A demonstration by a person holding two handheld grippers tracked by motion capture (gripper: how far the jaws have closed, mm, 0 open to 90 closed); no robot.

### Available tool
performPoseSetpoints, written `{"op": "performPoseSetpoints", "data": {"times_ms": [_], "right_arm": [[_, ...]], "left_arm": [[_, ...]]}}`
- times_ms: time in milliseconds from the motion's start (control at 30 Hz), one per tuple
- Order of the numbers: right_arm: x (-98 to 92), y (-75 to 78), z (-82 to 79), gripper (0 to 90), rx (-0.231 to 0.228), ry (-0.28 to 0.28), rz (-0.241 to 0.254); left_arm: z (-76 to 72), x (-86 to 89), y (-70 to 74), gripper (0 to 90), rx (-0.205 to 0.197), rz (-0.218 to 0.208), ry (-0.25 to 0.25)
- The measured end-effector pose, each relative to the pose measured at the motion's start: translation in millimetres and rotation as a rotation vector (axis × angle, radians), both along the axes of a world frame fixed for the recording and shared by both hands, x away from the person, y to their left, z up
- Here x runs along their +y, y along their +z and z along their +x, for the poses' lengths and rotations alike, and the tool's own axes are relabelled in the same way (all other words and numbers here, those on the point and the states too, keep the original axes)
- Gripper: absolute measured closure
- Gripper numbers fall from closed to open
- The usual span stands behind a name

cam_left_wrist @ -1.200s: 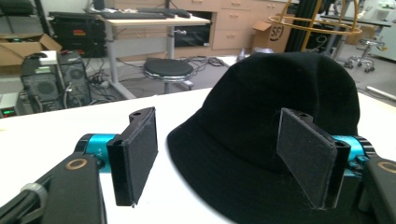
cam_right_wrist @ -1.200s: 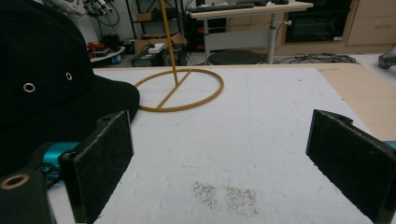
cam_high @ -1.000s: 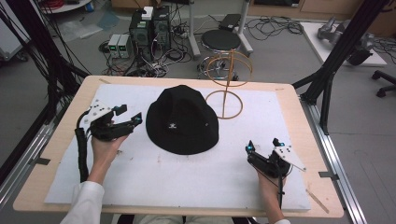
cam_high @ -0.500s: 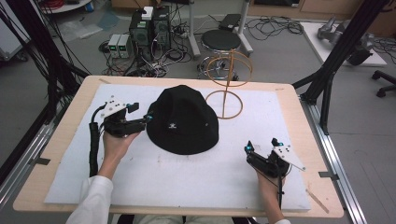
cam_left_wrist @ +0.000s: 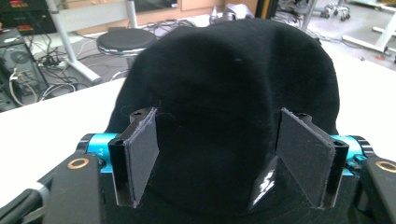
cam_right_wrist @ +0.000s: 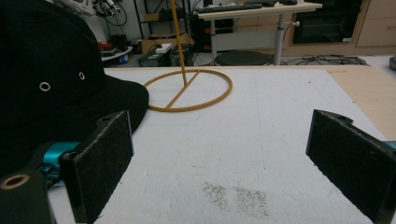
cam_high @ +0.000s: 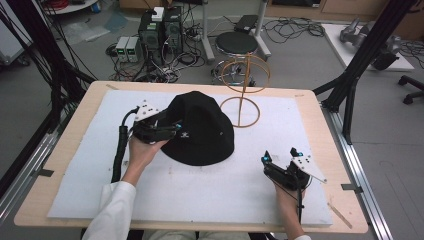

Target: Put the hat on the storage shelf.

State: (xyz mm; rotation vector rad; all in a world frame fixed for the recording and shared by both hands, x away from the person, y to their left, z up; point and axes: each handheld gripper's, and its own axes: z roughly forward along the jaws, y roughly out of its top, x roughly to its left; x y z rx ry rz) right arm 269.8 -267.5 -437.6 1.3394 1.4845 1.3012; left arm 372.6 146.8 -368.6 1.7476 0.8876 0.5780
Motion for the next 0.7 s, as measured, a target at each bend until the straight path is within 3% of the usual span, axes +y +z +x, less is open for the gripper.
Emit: {"op": "performPoseSetpoints", "data": {"times_ms": [333,700], "right_arm": [[0.2,0.0,0.1,6.6,-0.005,0.006,-0.003],[0.0,0.1,0.2,6.6,-0.002,0.008,0.003]], "left_arm": [[9.2,-27.3,-13.4,30.7,0.026,0.036,-0.013],[20.3,-39.9,-25.1,39.4,0.047,0.034,0.013]]}}
